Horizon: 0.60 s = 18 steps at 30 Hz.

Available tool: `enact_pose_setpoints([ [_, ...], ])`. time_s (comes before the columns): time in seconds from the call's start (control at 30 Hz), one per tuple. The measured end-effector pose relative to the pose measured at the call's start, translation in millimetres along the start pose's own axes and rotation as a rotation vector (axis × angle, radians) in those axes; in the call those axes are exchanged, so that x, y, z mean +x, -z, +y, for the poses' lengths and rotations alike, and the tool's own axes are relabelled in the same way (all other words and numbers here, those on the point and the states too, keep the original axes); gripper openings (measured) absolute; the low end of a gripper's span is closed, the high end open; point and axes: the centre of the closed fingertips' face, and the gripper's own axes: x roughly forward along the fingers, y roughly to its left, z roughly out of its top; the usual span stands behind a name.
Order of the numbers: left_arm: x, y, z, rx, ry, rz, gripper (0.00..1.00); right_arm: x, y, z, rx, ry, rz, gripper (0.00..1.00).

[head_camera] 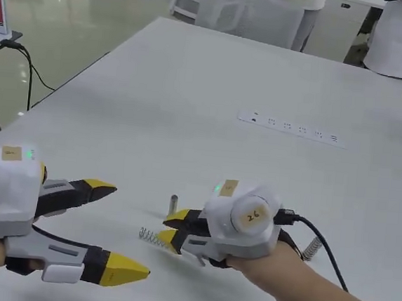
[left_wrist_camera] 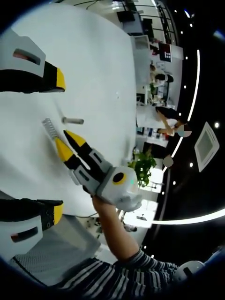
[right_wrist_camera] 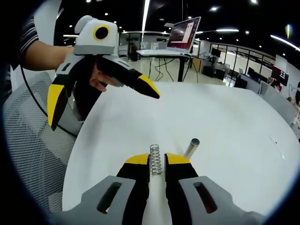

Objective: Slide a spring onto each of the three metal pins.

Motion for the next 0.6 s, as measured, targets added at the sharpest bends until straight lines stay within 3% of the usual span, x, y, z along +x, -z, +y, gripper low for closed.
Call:
enact_pose_setpoints([
  [0.47,-0.6,-0.5,0.3,0.000,-0.001,0.004,0.91,12.8,26.9,1.6,-0.012,-0.011,0.087,0.09],
  [0.5,-0.4,0.0,-0.1,0.000,-0.001,0.006,0.91,11.7,22.9,-0.1,-0.008,-0.009,0.060,0.08],
  [0.6,0.4,0.9,-0.9,-0.003,0.000,0.005,0.91,10.3,22.2,0.1,-0.016,-0.010,0.057,0.08],
])
